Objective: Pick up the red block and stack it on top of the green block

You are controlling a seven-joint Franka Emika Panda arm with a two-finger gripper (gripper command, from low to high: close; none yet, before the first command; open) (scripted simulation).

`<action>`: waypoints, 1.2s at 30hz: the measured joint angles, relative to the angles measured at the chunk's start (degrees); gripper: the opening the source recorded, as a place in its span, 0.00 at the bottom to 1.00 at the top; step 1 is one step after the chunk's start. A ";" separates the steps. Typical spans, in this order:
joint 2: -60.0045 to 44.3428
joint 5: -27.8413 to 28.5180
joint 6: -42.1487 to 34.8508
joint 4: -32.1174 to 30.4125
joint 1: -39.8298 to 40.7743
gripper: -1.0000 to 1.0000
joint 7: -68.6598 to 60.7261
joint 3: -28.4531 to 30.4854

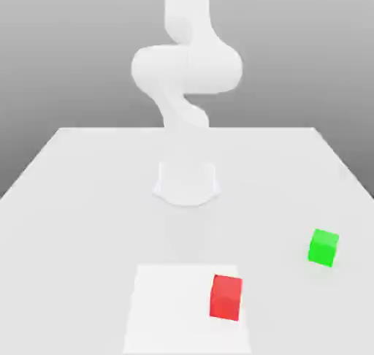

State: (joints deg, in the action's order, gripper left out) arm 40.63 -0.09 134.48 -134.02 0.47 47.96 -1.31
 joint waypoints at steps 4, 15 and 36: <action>-8.65 0.03 4.48 -3.71 0.69 0.50 3.64 -2.20; -31.52 1.34 16.33 -13.51 1.29 0.50 14.16 -6.99; -54.03 7.13 30.78 -17.98 -0.49 0.00 24.16 -6.55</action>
State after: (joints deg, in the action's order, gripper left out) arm -13.40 7.04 165.26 -151.99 -0.02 72.12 -7.86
